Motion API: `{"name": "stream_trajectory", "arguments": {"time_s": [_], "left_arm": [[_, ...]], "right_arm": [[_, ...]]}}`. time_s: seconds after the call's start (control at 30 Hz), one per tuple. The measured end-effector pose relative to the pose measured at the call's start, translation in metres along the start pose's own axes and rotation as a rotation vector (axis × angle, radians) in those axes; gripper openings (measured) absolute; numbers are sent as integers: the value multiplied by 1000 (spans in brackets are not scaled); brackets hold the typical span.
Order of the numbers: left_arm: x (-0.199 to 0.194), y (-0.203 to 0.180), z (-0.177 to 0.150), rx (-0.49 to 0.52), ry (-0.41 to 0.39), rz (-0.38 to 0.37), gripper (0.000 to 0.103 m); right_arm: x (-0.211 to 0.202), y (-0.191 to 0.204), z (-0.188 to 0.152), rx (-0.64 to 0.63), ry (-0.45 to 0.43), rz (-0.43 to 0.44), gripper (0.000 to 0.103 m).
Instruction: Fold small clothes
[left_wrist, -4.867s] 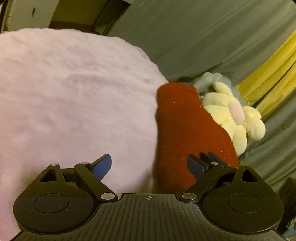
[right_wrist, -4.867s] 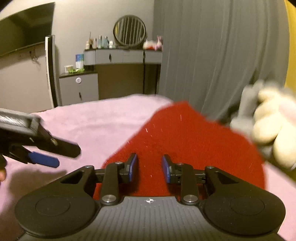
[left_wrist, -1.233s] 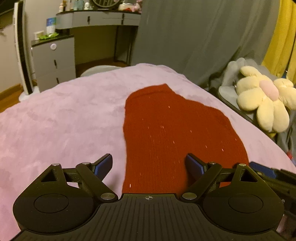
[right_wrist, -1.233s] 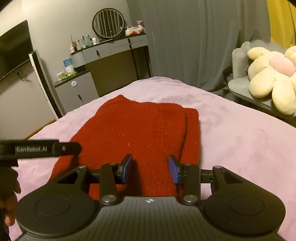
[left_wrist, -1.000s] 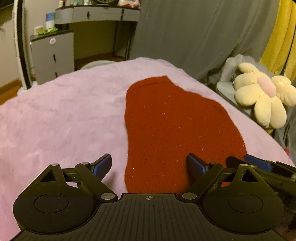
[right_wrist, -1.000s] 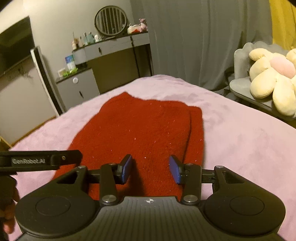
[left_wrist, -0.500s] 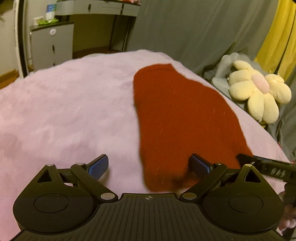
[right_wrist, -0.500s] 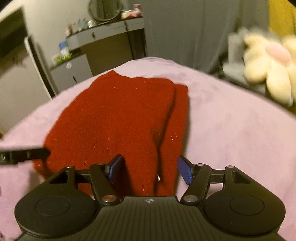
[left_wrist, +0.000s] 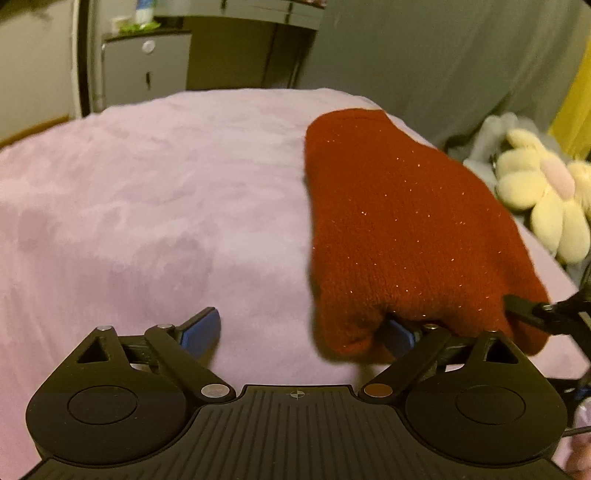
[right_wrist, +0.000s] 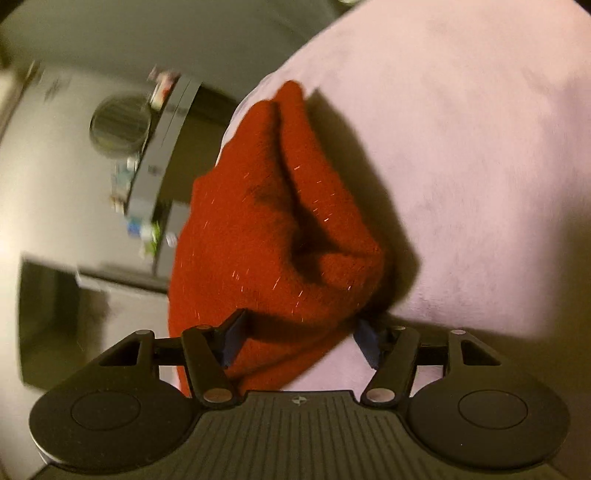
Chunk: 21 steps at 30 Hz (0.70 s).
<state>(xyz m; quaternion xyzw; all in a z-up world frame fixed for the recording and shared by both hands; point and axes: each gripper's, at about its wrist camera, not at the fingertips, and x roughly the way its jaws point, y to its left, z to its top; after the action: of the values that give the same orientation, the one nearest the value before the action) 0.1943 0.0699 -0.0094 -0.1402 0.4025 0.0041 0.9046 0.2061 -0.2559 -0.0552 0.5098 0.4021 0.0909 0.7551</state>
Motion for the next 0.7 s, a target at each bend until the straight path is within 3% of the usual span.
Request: {"name": "stream_trajectory", "arguments": {"time_s": [0.1, 0.3, 0.4, 0.5, 0.57, 0.7], "left_arm": [[1, 0, 0, -9, -10, 0, 94], [5, 7, -2, -4, -48, 66, 95], [3, 7, -3, 17, -46, 67, 95], [11, 8, -9, 67, -38, 85, 97], [10, 14, -10, 60, -33, 64, 97], [-4, 33, -6, 0, 22, 5, 96]], "right_arm": [[8, -10, -1, 104, -19, 60, 42], [-3, -5, -11, 43, -107, 119, 22], [-3, 1, -7, -51, -126, 31, 20], [0, 19, -7, -276, -153, -139, 20], [4, 26, -7, -400, -151, -201, 22], [-12, 39, -5, -531, -131, -254, 49]]}}
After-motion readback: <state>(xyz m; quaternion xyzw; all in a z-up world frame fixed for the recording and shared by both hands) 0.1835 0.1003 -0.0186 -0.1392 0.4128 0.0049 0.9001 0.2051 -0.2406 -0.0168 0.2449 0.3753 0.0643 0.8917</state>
